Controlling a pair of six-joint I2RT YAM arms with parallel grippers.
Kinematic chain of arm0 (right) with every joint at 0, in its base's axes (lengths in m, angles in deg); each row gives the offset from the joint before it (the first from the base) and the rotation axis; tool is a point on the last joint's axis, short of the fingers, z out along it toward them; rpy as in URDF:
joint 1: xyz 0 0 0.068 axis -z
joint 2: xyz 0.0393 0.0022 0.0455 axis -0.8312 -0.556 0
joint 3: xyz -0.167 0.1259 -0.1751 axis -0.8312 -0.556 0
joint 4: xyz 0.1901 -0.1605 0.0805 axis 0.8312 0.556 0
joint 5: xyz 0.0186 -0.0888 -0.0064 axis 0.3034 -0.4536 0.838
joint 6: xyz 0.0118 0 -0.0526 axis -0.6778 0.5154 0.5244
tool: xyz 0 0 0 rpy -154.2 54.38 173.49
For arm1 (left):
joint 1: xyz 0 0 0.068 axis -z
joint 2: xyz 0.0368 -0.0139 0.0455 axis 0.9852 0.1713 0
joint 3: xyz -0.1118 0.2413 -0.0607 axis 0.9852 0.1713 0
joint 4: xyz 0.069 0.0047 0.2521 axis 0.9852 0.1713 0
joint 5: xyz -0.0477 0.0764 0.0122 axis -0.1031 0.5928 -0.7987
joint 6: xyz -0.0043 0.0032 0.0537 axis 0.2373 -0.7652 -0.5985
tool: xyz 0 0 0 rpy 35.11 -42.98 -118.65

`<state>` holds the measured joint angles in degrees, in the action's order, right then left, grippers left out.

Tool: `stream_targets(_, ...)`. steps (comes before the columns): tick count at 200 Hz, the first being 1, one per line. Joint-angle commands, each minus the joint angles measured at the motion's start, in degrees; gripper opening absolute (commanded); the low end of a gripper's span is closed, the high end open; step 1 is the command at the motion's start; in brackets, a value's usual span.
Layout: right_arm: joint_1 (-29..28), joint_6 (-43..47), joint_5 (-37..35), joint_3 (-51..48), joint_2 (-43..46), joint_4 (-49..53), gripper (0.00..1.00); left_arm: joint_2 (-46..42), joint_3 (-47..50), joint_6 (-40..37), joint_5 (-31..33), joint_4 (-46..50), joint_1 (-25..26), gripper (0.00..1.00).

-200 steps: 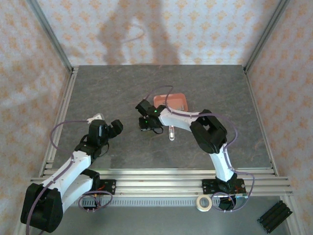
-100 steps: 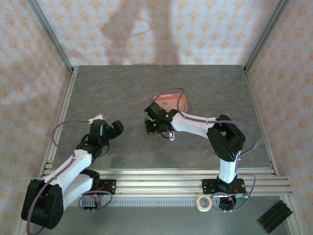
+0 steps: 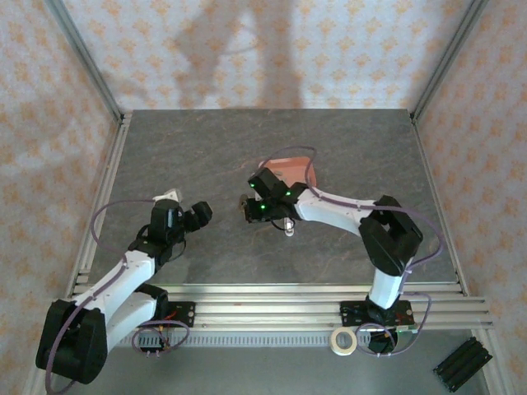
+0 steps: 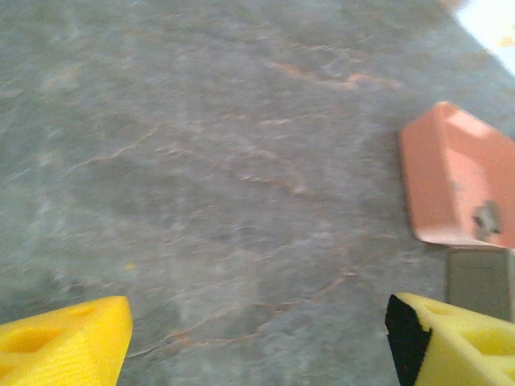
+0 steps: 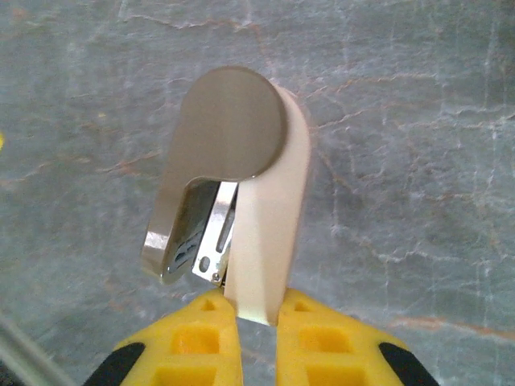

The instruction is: Load the staples into the stapler

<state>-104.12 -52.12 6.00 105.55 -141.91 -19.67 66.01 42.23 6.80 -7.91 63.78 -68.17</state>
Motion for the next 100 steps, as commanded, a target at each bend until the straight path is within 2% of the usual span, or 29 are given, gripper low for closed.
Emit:
stream_targets(1,2.59,-1.52,7.73,-3.71,5.83,-5.4,0.11,-3.23,-0.94,-8.85,-6.79,-6.61,1.63,0.8)
stream_targets(48,4.81,-0.11,18.9,-8.98,12.29,-7.95,0.05,-6.92,-3.44,-30.28,-8.08,-3.4,12.4,0.78)
stream_targets(100,6.48,-1.12,23.35,-13.67,16.74,-9.06,0.04,-6.77,-5.45,-46.11,-9.69,0.24,20.17,0.75)
